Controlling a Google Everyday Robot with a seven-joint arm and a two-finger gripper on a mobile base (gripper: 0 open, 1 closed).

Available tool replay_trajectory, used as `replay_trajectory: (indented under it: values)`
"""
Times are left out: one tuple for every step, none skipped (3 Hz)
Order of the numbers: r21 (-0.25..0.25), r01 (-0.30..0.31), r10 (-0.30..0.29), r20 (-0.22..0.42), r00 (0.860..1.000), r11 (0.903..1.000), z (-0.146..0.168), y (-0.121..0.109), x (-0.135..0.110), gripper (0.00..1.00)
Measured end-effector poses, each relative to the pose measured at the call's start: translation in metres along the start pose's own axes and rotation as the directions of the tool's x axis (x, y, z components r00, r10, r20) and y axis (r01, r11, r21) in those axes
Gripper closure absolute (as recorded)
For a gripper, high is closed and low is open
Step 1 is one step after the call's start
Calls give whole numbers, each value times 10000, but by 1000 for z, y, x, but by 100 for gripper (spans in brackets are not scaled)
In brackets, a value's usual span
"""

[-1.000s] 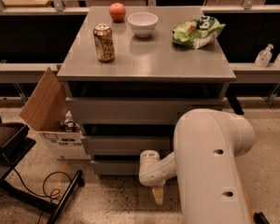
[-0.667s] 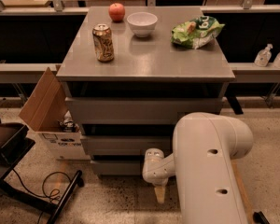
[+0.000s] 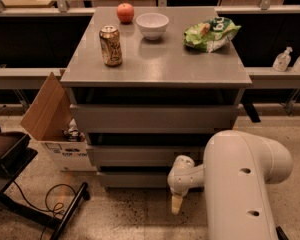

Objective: Open bottom drawer

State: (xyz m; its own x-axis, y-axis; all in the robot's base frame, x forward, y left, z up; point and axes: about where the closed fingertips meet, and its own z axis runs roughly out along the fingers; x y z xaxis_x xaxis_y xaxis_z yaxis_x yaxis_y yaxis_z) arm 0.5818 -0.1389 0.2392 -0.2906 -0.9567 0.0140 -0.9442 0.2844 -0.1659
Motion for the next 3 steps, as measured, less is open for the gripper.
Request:
replay_trajectory:
  values:
    - [-112,-256,263,705,9972,9996,5,-2,-5,0]
    - [-75,-370,377,1253,9914,9993,7,-4,-11,0]
    - [193,-210,175,1684,9856,9996,7,-5,-19,0]
